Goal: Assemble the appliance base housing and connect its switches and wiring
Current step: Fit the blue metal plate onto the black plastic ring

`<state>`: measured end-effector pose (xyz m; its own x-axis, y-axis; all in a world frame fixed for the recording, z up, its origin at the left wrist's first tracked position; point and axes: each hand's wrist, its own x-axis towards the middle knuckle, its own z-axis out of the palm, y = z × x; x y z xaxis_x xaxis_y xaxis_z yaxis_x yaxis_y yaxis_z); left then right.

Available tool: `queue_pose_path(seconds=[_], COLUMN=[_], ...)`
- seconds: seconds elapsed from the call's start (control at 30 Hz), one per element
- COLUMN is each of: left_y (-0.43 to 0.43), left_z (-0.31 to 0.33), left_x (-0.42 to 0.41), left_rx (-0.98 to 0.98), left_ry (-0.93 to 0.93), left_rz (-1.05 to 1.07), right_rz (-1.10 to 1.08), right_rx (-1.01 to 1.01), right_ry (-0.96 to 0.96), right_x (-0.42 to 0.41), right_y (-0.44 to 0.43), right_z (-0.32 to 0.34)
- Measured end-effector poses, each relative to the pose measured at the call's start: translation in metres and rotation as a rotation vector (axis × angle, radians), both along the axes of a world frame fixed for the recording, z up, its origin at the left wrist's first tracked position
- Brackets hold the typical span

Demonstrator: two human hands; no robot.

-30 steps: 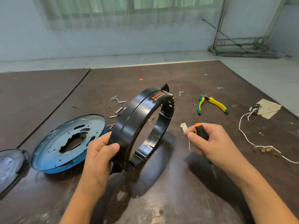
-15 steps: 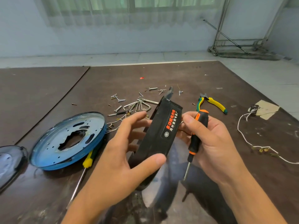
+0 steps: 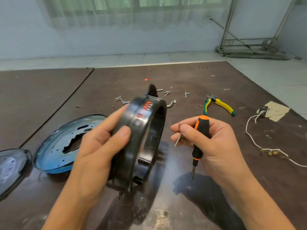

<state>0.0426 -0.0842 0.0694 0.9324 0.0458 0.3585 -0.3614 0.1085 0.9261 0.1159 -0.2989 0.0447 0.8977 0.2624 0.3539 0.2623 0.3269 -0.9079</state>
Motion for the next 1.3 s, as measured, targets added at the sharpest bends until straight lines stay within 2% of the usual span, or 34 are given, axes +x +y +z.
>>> queue_pose_path(seconds=[0.1,0.2,0.4,0.57,0.7,0.83,0.9,1.0,1.07,1.2,1.3], left_y=[0.024,0.035,0.026,-0.004,-0.012,-0.012,-0.016,-0.021,-0.023,-0.027,-0.032], left_z=[-0.003,-0.006,-0.002,0.004,0.007,0.008,0.002,-0.010,-0.017,-0.026,-0.029], left_x=[0.004,0.005,0.003,0.000,-0.009,-0.013,-0.008,-0.001,0.002,0.006,0.006], left_rx=[-0.158,-0.214,-0.205,-0.109,0.074,0.532,0.713,0.900,1.012,1.154,1.200], left_ry=[0.054,0.061,0.105,0.043,-0.055,-0.261,-0.279,-0.172,-0.082,0.121,0.190], left_rz=[0.090,0.119,0.021,-0.114,-0.149,-0.014,0.054,0.081,0.024,-0.109,-0.181], right_rz=[-0.034,-0.057,-0.021,0.042,0.068,0.051,0.039,-0.033,-0.078,0.052,0.133], right_rx=[0.036,0.044,-0.003,0.000,0.050,0.054,0.041,-0.082,-0.192,-0.374,-0.484], right_ry=[0.014,0.031,0.041,-0.042,-0.062,-0.066,-0.073,-0.066,-0.045,0.037,0.138], right_x=[0.002,0.005,0.006,0.005,0.005,0.012,0.013,0.014,0.017,0.025,0.030], right_y=[-0.002,-0.005,-0.006,-0.001,0.000,-0.004,-0.006,-0.008,-0.014,-0.030,-0.039], right_z=[0.000,0.001,0.002,-0.005,-0.010,-0.012,-0.011,-0.013,-0.018,-0.027,-0.033])
